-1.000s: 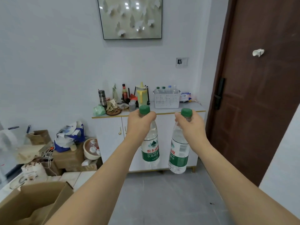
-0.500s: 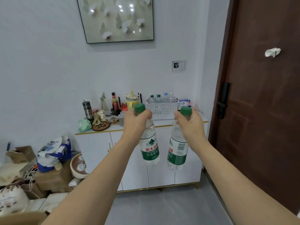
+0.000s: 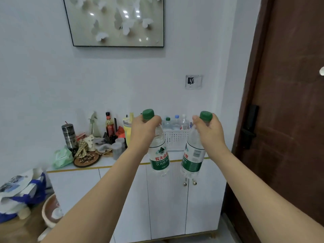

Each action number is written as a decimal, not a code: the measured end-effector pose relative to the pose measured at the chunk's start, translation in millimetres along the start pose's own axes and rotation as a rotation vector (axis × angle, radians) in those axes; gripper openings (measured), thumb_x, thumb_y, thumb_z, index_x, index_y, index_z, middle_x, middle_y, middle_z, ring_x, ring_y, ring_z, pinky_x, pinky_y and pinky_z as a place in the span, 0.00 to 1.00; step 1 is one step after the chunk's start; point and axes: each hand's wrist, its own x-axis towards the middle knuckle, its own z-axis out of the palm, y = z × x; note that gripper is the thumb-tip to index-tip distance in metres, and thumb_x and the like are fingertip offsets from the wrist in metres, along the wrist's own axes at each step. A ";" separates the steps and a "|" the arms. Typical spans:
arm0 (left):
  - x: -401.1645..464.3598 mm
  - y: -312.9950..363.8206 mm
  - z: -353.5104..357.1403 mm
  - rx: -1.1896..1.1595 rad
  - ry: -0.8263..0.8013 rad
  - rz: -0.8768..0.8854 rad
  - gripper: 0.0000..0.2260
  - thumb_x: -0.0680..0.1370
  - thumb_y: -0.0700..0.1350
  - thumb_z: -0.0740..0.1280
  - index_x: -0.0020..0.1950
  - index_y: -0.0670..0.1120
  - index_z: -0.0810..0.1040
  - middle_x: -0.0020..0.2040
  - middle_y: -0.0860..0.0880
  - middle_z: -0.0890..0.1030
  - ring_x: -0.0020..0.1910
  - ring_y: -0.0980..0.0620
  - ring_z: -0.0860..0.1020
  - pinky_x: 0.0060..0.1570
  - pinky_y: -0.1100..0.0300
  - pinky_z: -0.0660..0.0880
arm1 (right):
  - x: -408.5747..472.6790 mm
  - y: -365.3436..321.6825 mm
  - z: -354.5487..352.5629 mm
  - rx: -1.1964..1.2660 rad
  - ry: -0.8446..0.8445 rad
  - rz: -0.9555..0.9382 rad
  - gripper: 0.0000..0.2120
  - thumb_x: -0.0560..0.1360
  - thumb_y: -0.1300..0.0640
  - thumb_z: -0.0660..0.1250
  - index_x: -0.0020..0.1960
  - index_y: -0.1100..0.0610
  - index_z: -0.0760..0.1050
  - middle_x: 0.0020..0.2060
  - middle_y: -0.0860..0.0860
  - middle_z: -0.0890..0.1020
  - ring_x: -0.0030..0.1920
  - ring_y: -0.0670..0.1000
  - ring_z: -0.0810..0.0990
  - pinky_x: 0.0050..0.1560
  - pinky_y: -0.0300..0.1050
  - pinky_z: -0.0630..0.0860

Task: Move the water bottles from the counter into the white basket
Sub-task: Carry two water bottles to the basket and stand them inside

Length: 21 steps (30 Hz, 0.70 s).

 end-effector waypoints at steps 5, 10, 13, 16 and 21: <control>72.1 -25.5 30.7 -0.073 -0.023 -0.003 0.11 0.70 0.43 0.69 0.42 0.33 0.76 0.36 0.43 0.76 0.38 0.50 0.74 0.46 0.45 0.79 | 68.5 23.9 9.9 -0.009 0.026 -0.030 0.07 0.78 0.51 0.68 0.46 0.51 0.71 0.43 0.51 0.77 0.43 0.48 0.75 0.45 0.42 0.74; 130.7 -49.6 67.2 -0.067 0.034 0.011 0.13 0.69 0.46 0.70 0.43 0.35 0.79 0.36 0.44 0.78 0.36 0.50 0.75 0.42 0.52 0.75 | 136.8 61.9 18.7 -0.024 0.047 -0.038 0.06 0.77 0.48 0.67 0.46 0.47 0.70 0.50 0.57 0.81 0.49 0.53 0.79 0.48 0.42 0.74; 167.4 -61.1 90.1 -0.086 0.036 0.017 0.13 0.69 0.45 0.69 0.44 0.35 0.78 0.37 0.45 0.79 0.36 0.50 0.76 0.41 0.52 0.75 | 179.2 85.8 22.7 -0.012 0.043 -0.079 0.06 0.77 0.48 0.67 0.46 0.46 0.70 0.47 0.54 0.80 0.48 0.51 0.79 0.46 0.40 0.73; 206.0 -68.8 113.1 -0.089 0.051 0.021 0.09 0.71 0.43 0.70 0.43 0.37 0.79 0.38 0.46 0.79 0.37 0.49 0.76 0.43 0.49 0.77 | 225.5 106.2 25.2 0.018 0.066 -0.106 0.07 0.77 0.48 0.67 0.46 0.46 0.69 0.45 0.50 0.80 0.48 0.52 0.80 0.48 0.42 0.74; 264.3 -75.3 148.9 -0.113 0.043 0.023 0.05 0.74 0.44 0.71 0.45 0.44 0.78 0.40 0.47 0.76 0.40 0.49 0.75 0.46 0.49 0.76 | 299.1 135.1 32.3 0.029 0.059 -0.132 0.09 0.78 0.49 0.66 0.50 0.52 0.70 0.41 0.44 0.76 0.44 0.46 0.77 0.43 0.34 0.72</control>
